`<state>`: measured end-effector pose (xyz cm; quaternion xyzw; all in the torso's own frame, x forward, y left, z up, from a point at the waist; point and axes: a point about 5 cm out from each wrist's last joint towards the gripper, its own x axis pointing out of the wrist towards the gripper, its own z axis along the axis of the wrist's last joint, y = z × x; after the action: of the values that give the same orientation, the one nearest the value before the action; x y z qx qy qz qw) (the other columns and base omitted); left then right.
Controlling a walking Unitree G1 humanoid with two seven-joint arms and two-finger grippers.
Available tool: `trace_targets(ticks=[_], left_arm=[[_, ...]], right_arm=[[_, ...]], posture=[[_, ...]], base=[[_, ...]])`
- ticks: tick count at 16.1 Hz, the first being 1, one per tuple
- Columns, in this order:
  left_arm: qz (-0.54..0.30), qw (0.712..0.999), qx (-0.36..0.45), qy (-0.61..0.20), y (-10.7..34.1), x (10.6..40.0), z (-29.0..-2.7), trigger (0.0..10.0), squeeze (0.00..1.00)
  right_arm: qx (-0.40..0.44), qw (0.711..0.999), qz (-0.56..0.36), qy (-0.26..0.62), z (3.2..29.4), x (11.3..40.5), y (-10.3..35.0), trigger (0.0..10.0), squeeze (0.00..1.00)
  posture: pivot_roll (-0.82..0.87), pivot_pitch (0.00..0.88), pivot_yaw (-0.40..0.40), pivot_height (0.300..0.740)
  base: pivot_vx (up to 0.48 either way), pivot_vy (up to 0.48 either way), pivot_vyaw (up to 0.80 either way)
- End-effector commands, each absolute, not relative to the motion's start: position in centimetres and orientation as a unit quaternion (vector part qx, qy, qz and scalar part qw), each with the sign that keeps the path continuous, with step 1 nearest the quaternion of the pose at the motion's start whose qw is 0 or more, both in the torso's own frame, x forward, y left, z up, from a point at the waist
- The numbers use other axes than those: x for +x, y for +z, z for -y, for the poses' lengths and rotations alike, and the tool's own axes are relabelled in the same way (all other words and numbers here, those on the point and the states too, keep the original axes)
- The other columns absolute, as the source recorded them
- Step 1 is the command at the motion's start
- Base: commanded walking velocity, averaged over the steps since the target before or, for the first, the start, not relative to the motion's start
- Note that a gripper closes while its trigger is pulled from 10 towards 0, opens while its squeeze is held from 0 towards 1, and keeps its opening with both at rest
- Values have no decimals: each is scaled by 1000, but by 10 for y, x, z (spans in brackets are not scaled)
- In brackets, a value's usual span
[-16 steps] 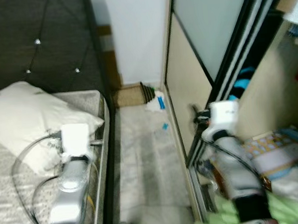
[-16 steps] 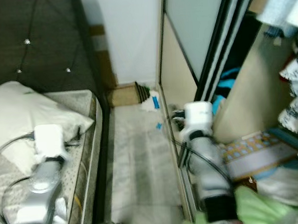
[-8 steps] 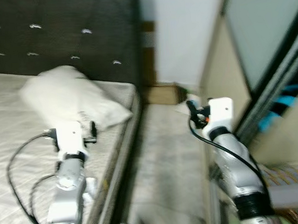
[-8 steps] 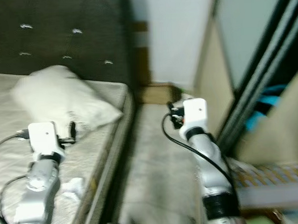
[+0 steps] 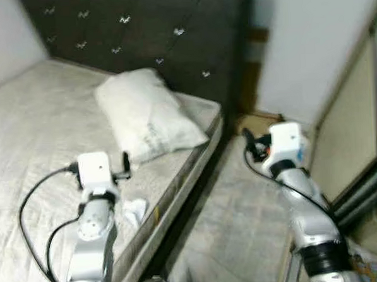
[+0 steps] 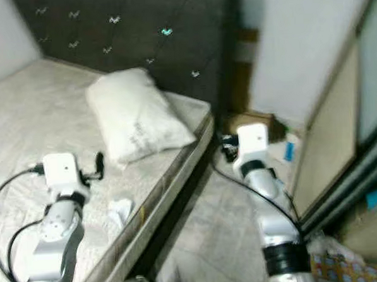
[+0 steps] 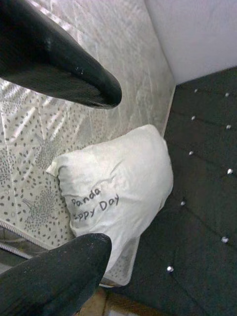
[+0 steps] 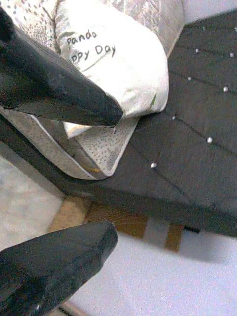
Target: Clean up the room
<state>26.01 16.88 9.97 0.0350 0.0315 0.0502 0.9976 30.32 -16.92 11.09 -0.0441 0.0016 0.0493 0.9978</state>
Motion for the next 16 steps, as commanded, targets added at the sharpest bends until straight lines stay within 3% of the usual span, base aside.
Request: trace_targets(ticks=[1,4,5,16], left_arm=[[-28,997,46,60,101,259,-177,10000,0],[-29,997,48,60,101,260,-175,10000,0],[-23,998,10,49,102,260,-171,10000,0],[-10,999,15,34,104,262,-169,10000,0]], right_arm=[[-37,998,6,58,161,306,115,10000,0],[-37,997,7,64,159,306,115,10000,0],[-38,997,8,67,158,306,115,10000,0],[-44,996,19,81,156,310,120,10000,0]], posture=[[-39,0,-14,740],[-37,0,-17,740],[-38,0,-18,740],[-43,0,-21,740]], base=[[0,0,800],[0,0,800],[0,0,800],[0,0,800]])
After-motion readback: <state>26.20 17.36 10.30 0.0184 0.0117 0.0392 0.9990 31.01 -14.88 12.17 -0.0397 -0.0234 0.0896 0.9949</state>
